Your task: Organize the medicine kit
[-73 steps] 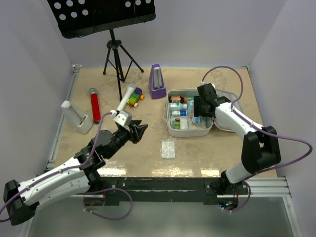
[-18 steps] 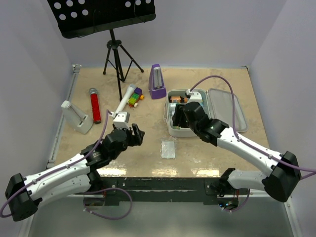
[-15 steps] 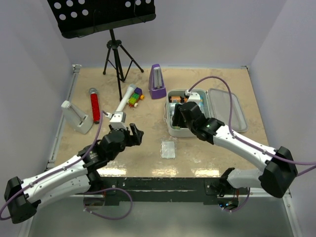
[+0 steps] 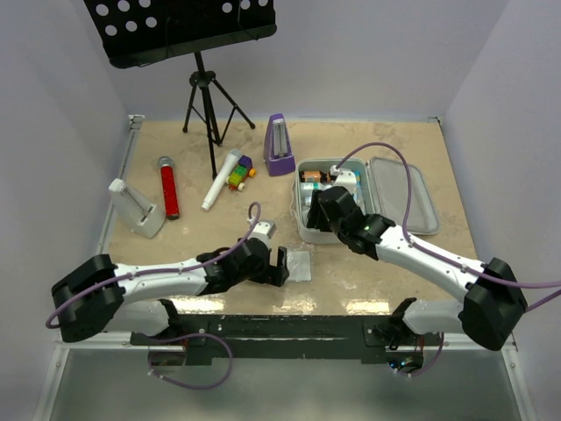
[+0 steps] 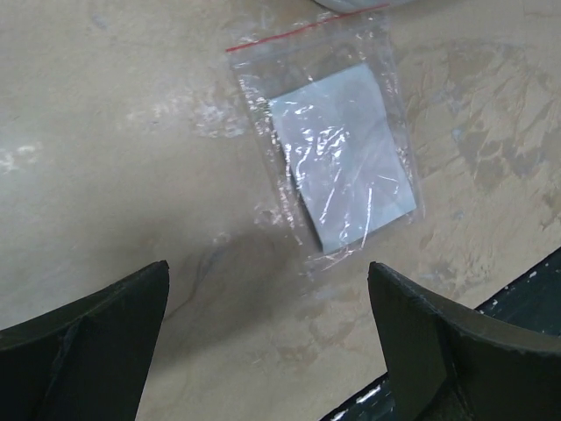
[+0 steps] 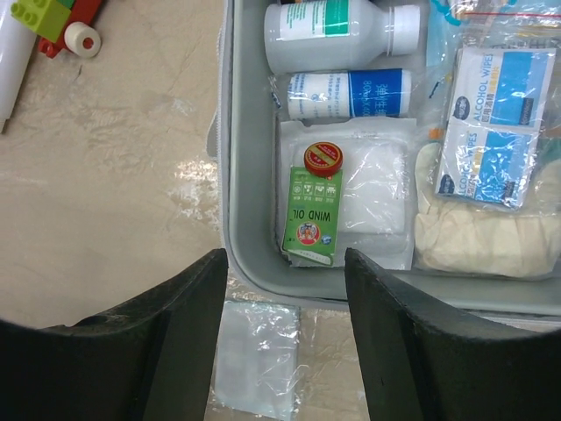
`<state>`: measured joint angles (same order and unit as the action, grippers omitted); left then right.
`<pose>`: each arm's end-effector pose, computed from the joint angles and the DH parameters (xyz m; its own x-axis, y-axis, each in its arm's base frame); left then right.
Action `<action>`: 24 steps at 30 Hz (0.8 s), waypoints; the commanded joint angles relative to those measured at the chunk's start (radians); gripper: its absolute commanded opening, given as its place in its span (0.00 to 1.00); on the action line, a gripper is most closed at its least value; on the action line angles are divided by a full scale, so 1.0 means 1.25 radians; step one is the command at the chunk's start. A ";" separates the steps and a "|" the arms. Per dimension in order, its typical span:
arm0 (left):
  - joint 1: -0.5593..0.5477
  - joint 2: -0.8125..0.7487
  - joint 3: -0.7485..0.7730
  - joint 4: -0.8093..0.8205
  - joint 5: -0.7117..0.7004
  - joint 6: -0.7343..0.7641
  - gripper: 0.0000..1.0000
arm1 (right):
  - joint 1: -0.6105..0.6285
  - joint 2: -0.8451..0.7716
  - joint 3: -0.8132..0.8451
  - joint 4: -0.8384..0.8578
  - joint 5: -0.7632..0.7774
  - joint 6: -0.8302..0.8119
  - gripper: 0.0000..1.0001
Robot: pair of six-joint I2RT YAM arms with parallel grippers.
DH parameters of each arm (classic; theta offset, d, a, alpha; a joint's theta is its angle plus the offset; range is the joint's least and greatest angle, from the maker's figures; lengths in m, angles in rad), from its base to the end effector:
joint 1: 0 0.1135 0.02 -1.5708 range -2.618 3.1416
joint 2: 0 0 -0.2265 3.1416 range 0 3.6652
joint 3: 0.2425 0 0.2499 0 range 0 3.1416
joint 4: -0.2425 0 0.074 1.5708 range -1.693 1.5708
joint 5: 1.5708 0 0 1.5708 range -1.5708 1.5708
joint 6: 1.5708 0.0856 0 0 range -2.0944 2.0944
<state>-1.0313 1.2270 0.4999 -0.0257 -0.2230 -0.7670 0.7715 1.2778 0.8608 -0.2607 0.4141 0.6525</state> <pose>0.1599 -0.2303 0.1027 -0.7760 -0.0214 -0.6304 0.2990 0.8675 -0.3976 0.2530 0.1980 0.1914 -0.6083 0.1838 -0.7722 -0.0557 0.9605 0.2725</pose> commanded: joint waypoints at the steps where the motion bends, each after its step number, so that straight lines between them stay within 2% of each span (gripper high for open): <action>1: -0.036 0.089 0.102 0.039 -0.030 0.020 1.00 | -0.001 -0.059 -0.006 0.004 0.044 0.013 0.61; 6: -0.081 0.222 0.206 -0.030 -0.088 0.033 1.00 | -0.001 -0.093 -0.026 -0.014 0.053 0.022 0.61; 8: -0.089 0.261 0.233 -0.047 -0.107 0.037 0.95 | -0.001 -0.104 -0.035 -0.017 0.055 0.023 0.61; 10: -0.094 0.302 0.259 -0.081 -0.132 0.038 0.85 | -0.001 -0.113 -0.039 -0.023 0.057 0.025 0.61; 16: -0.100 0.366 0.286 -0.165 -0.207 0.029 0.71 | -0.001 -0.140 -0.058 -0.023 0.059 0.025 0.61; 19: -0.100 0.387 0.293 -0.176 -0.202 0.032 0.54 | -0.001 -0.139 -0.052 -0.022 0.058 0.023 0.61; 24: -0.100 0.377 0.279 -0.177 -0.197 0.028 0.16 | -0.001 -0.142 -0.059 -0.017 0.049 0.019 0.61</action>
<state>-1.1542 1.6810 0.8612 -0.1757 -0.4702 -0.7254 0.7715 1.1244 0.7906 -0.2955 0.4564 0.6701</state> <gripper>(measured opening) 0.275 0.605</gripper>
